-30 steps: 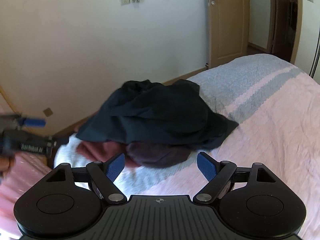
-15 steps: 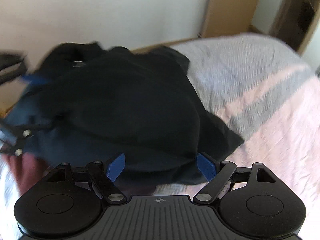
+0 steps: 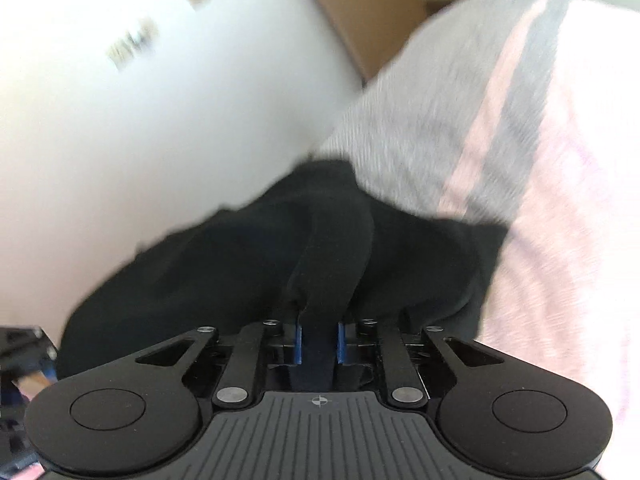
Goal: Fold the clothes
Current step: 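Lift the black jacket off the pile with both grippers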
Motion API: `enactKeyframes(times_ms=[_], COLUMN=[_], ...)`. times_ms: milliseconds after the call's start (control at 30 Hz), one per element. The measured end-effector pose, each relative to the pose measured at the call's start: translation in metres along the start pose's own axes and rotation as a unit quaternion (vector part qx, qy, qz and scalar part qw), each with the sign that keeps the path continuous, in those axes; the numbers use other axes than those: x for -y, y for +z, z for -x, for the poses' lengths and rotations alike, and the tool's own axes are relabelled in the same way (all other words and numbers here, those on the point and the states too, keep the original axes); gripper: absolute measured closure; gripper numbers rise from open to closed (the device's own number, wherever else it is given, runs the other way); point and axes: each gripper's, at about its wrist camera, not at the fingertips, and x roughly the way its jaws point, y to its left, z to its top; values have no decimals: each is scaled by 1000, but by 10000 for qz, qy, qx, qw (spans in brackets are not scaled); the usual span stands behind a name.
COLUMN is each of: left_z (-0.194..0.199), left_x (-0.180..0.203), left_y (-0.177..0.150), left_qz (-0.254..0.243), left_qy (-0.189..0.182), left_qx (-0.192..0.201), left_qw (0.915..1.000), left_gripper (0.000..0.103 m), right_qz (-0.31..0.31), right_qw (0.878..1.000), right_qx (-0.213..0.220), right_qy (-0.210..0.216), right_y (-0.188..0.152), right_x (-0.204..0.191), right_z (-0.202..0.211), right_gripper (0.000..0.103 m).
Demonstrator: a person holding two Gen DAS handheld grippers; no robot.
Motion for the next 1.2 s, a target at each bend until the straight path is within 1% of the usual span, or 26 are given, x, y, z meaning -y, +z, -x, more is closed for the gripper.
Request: enactKeyframes(times_ms=[67,133,167,267,333,433,500,567,633,667,700,733,767,800,833,867,900,933,967,1000,1033,1100,1167,1200], left_z=[14,27,33,47,52,55,49,39,27,19,13,6,5,5,8,12,16,13,8,-5,-14,-37,-63,-79], left_x=[35,84,108,195,259,339,388,426,460,474,486,498,507,515,520,523,526,525,523,520,511,494,484,482], left_y=[24,49,60,90,105,118,124,131,138,136,136,137,137,136,130,123,116,110,104,100,93,81,74,71], left_qz=[-182,-345,-420,-624,-690,-505,-431,-492,-513,-504,-614,-756,-976,-1218,-1400,-1565,-1730,-1877,-2020,-2179,-2295,-2523,-2892,-3175], left_qy=[-220,-538,-703,-1249,-1625,-2175,-2512,-2794,-3078,-3253,-3421,-3584,-3714,-3831,-3896,-3946,-3994,-3948,-3874,-3740,-3612,-3362,-3171,-3105], left_qx=[179,374,455,656,747,793,749,587,348,133,-19,-150,-202,-232,-236,-234,-231,-283,-351,-439,-522,-678,-779,-764], left_qw=[9994,9973,9956,9880,9814,9715,9641,9571,9494,9442,9376,9304,9231,9153,9100,9051,9000,8989,8988,9004,9023,9049,8999,8927], left_gripper=[96,96,96,96,96,96,96,96,96,95,94,91,87,81,69,64,56,54,52,49,43,40,39,38], right_qz=[43,87,46,-60,-189,-623,-985,-1358,-1796,-2043,-2287,-2573,-2774,-2968,-3005,-2997,-3029,-3064,-3144,-3227,-3297,-3424,-3506,-3518], right_qw=[9996,9987,9980,9946,9908,9816,9738,9632,9493,9416,9330,9235,9138,9035,8954,8893,8850,8808,8777,8746,8752,8806,8863,8890], right_qx=[269,496,607,918,1094,1288,1302,1272,1224,1155,1080,1046,1001,955,936,951,992,1034,1080,1128,1153,1095,983,904], right_qy=[-2,-120,-174,-486,-768,-1267,-1585,-1938,-2272,-2417,-2561,-2646,-2793,-2941,-3151,-3321,-3393,-3459,-3452,-3439,-3348,-3088,-2861,-2790], right_y=[-2,-14,-22,-63,-101,-173,-222,-270,-313,-330,-348,-364,-377,-389,-398,-399,-407,-415,-421,-426,-427,-433,-438,-440], right_x=[3,10,16,43,64,106,131,153,172,181,190,196,205,215,217,211,208,205,200,194,194,193,192,189], right_z=[50,106,135,233,297,390,445,495,535,550,564,574,581,588,596,603,610,617,618,618,610,594,569,555], right_gripper=[90,90,90,90,90,90,90,90,90,89,87,87,86,81,80,74,59,41,35,32,32,30,29,26])
